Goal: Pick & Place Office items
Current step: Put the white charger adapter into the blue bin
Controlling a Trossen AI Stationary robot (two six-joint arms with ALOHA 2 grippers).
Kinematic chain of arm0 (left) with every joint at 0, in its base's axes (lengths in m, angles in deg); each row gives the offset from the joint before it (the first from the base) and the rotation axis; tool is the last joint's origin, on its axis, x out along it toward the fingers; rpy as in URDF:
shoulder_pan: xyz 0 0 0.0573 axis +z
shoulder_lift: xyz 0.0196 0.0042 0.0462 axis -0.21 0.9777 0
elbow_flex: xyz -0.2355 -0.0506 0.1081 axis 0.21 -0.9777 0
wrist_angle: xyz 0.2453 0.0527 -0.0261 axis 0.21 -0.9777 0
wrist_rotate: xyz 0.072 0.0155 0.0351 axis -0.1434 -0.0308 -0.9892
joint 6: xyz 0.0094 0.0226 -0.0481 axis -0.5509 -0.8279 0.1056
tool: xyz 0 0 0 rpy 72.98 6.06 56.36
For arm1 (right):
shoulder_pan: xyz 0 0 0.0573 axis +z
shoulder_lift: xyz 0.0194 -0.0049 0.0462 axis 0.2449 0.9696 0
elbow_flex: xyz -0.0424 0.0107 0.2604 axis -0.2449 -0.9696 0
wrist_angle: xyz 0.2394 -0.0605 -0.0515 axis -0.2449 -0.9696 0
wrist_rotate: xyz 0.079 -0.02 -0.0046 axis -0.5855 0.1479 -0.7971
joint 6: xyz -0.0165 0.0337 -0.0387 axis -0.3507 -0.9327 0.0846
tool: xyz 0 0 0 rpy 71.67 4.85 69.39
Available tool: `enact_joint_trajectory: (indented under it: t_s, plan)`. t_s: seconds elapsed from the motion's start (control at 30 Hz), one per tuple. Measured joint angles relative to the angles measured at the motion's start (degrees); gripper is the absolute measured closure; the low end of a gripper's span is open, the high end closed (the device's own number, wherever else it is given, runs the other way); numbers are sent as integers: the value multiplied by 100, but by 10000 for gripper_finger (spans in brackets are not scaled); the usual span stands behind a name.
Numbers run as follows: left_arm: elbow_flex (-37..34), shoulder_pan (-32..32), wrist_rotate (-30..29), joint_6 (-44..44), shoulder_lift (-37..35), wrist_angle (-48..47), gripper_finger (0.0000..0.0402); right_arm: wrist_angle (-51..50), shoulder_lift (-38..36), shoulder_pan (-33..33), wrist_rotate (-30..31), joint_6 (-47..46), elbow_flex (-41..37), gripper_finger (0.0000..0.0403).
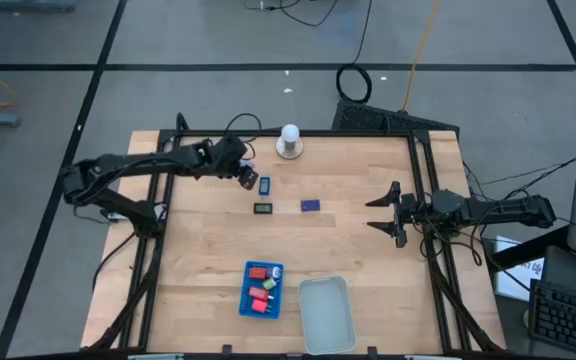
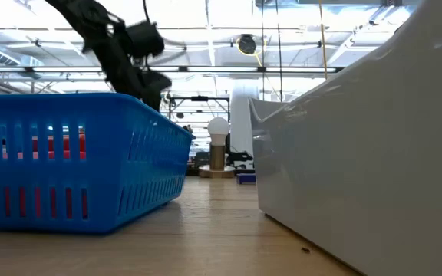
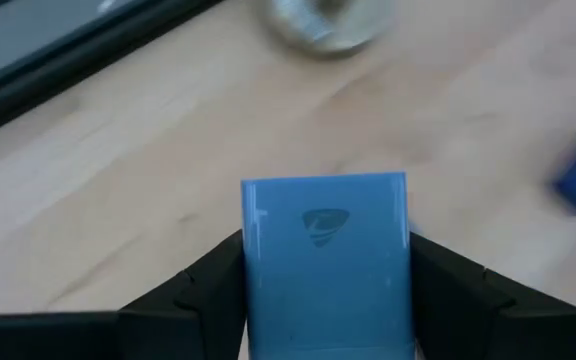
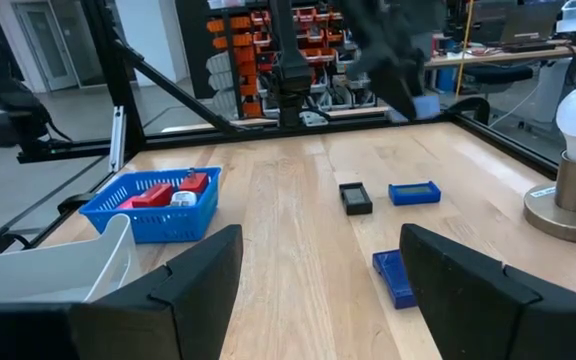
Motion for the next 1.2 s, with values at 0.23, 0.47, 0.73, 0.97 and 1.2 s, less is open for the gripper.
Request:
enact_joint_trajectory:
  t_s: [0.23,0.47,0.73,0.97,1.2]
  plan:
    - [9,-1021,176,58,-657,95,191,-2,-2,0,1,-1,0,140]
    - [15,-2260,328,14,-794,827,185,-2,0,1,1,-1,0,140]
    - [16,-3524,484,-139,-798,1739,191,-2,0,0,1,-1,0,140]
    - [17,-4661,511,22,-720,2169,179,-2,0,0,1,-1,0,140]
    - [280,-5668,309,-244,-682,2169,191,0,-1,1,1,-1,0,140]
